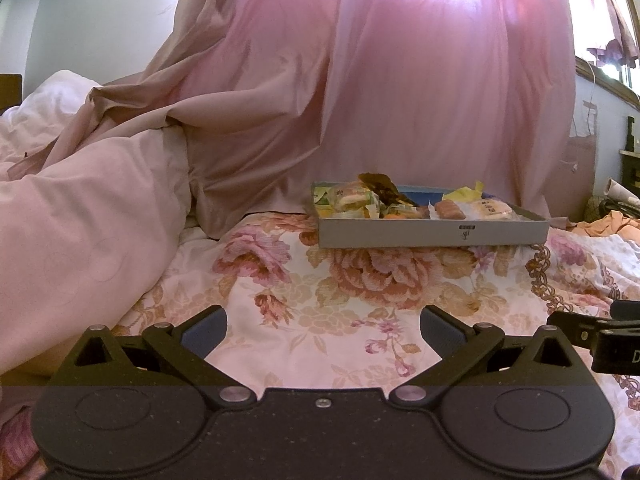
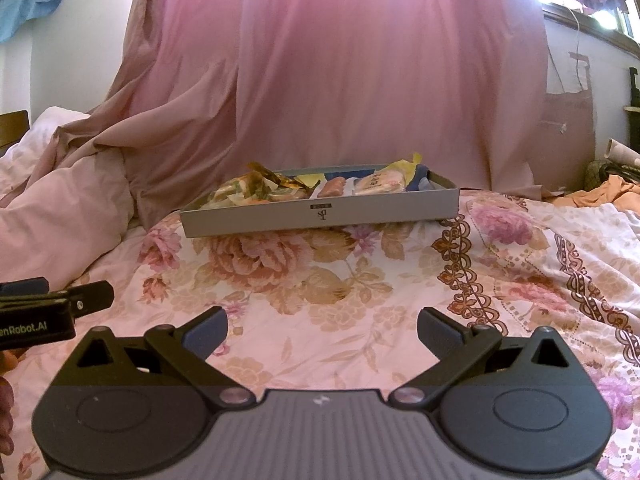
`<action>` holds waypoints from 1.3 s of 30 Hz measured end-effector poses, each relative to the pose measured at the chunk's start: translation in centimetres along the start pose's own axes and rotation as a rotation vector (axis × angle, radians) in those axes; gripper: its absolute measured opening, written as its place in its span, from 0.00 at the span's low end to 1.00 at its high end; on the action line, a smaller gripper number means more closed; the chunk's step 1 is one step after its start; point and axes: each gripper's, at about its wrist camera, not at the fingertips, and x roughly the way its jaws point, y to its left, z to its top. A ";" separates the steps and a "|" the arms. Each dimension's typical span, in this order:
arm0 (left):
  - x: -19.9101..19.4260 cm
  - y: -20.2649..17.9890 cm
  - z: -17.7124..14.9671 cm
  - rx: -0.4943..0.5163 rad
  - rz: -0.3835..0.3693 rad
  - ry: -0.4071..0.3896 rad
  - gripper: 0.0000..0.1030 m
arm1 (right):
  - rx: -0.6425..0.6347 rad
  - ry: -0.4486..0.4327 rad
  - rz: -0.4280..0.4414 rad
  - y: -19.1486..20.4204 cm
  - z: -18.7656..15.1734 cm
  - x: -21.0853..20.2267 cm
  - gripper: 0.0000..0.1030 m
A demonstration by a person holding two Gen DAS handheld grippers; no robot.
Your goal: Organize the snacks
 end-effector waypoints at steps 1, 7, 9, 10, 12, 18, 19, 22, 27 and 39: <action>0.0 0.0 0.0 0.000 0.000 0.001 0.99 | 0.000 0.000 -0.001 0.0 0.0 0.0 1.00; 0.1 0.1 0.1 -0.011 0.014 0.016 0.99 | -0.001 0.000 -0.001 0.0 0.0 0.1 1.00; 0.1 0.1 0.2 -0.025 0.019 0.029 0.99 | -0.001 0.000 -0.002 0.0 0.0 0.0 1.00; 0.1 0.1 0.2 -0.026 0.024 0.031 0.99 | 0.000 0.000 -0.002 0.0 0.1 0.1 1.00; 0.0 -0.1 0.2 -0.009 0.043 0.027 0.99 | 0.000 0.000 -0.002 0.0 0.1 0.1 1.00; -0.2 -0.6 0.4 0.021 0.040 0.018 0.99 | -0.001 0.001 -0.003 0.1 0.0 0.0 1.00; -0.2 -0.7 0.4 0.024 0.042 0.019 0.99 | 0.000 0.000 -0.002 0.1 0.1 0.0 1.00; -0.1 -0.7 0.3 0.028 0.051 0.024 0.99 | 0.000 0.000 -0.003 0.1 0.1 0.1 1.00; 0.1 -0.6 0.3 0.026 0.064 0.034 0.99 | 0.000 0.000 -0.004 0.1 0.1 0.1 1.00; 0.3 -0.5 0.1 0.030 0.071 0.051 0.99 | -0.001 0.001 -0.005 0.2 0.1 0.1 1.00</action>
